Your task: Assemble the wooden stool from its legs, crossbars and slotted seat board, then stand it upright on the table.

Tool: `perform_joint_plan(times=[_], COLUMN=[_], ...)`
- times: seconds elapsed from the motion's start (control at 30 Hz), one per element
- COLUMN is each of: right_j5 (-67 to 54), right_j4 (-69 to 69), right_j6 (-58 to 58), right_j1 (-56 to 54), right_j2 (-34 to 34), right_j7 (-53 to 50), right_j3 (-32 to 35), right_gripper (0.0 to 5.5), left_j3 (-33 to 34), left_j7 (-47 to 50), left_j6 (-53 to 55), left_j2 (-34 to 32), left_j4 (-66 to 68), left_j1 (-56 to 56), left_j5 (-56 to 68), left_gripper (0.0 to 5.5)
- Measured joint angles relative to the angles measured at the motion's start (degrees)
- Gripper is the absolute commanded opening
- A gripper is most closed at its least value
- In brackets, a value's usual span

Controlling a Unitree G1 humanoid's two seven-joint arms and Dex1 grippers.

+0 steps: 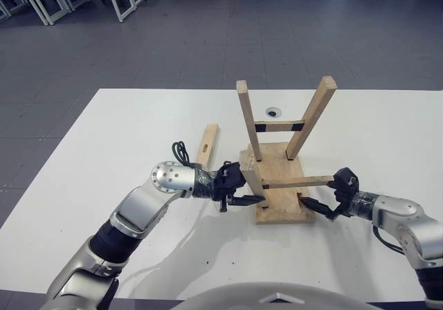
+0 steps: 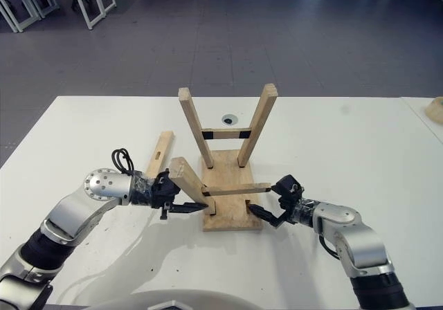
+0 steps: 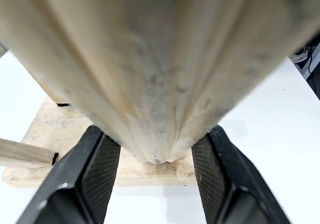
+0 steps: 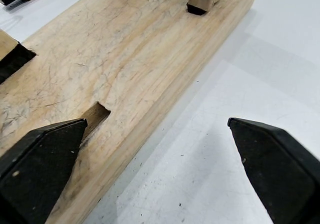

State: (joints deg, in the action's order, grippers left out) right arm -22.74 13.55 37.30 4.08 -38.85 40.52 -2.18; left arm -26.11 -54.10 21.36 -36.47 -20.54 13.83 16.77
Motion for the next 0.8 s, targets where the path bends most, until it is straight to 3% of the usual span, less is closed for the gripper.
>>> perform_joint_plan(times=[0.4, 0.8], right_j5=[0.51, 2.37], right_j4=[1.92, 21.90], right_j6=[1.86, 35.87], right_j1=[-0.01, -2.95], right_j2=[0.55, 11.51], right_j7=[-2.37, -25.14], right_j3=[-0.21, -0.42], right_gripper=[5.19, 5.19], left_j3=[-2.93, -2.86], left_j7=[1.46, -0.38], left_j6=[-4.17, 0.62], left_j2=[-2.05, -3.55], left_j4=[-0.21, 1.81], left_j1=[0.62, 4.08], left_j5=[-1.47, 3.24], left_gripper=[2.05, 2.05])
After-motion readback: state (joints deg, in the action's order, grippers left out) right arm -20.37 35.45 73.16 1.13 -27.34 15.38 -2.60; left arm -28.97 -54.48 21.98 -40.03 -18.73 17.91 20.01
